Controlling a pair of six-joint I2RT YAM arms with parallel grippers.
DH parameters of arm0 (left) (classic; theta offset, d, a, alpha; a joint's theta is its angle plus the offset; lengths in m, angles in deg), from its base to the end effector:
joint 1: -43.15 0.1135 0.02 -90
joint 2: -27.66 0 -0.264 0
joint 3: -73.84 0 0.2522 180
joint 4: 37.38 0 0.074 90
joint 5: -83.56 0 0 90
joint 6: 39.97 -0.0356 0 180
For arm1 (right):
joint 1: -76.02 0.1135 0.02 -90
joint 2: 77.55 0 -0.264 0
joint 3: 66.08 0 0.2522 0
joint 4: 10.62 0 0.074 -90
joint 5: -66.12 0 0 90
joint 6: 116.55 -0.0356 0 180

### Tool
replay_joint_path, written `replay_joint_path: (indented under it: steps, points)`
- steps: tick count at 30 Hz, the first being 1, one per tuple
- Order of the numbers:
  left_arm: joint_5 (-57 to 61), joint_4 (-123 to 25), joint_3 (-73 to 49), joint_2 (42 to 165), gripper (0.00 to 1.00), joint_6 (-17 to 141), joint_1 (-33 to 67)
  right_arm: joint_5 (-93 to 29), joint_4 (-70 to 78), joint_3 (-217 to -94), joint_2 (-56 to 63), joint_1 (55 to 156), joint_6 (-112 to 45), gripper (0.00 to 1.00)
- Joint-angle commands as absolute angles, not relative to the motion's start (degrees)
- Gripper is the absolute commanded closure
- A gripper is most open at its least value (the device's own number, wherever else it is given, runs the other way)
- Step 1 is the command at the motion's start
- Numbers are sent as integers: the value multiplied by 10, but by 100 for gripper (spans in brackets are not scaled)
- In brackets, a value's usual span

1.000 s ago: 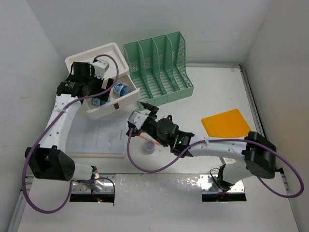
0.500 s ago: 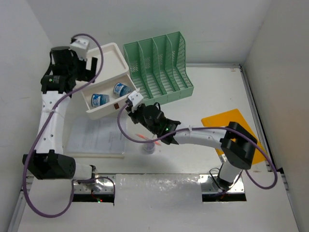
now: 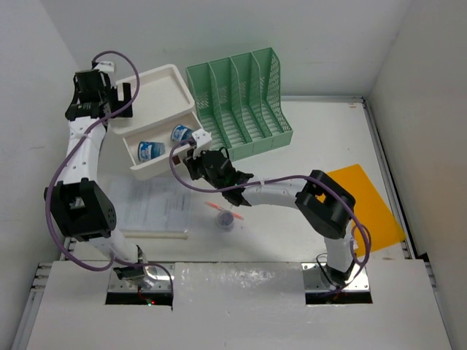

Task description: Organize the desk

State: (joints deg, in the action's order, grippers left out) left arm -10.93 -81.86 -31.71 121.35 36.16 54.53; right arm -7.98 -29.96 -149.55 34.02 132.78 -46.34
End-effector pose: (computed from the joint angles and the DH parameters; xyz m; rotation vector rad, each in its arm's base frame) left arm 0.3681 0.0769 0.3698 0.0006 2.1576 0.3405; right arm 0.2529 0.3681 0.2237 -0.3588 1.7396 0.7437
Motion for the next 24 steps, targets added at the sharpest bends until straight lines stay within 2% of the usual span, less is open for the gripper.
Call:
replay_joint_path:
  steps: [1, 7, 10, 11, 13, 14, 15, 16, 18, 19, 24]
  points:
    - [-118, -770, -296, 1211, 0, 383, 554, -106, -354, -1541, 355, 1319, -479, 100]
    - [-57, -760, -254, 1216, 0, 390, 555, -109, -364, -1579, 383, 1307, -467, 100]
    - [3, -768, -240, 1224, 14, 396, 558, -111, -368, -1593, 393, 1296, -474, 100]
    - [16, -771, -237, 1225, 24, 397, 559, -111, -369, -1594, 395, 1294, -476, 100]
    - [46, -779, -232, 1228, 35, 397, 559, -115, -377, -1594, 397, 1288, -481, 100]
    - [62, -784, -230, 1228, 46, 397, 561, -115, -382, -1599, 399, 1288, -479, 100]
    - [69, -786, -228, 1227, 50, 397, 561, -117, -382, -1604, 401, 1288, -477, 100]
    - [74, -789, -223, 1226, 61, 397, 562, -125, -381, -1613, 409, 1287, -471, 100]
    - [90, -792, -216, 1223, 72, 397, 563, -130, -369, -1643, 418, 1286, -463, 100]
    - [96, -793, -211, 1222, 82, 397, 565, -132, -364, -1652, 424, 1284, -462, 100]
    - [123, -808, -210, 1224, 100, 390, 568, -132, -361, -1685, 438, 1268, -469, 100]
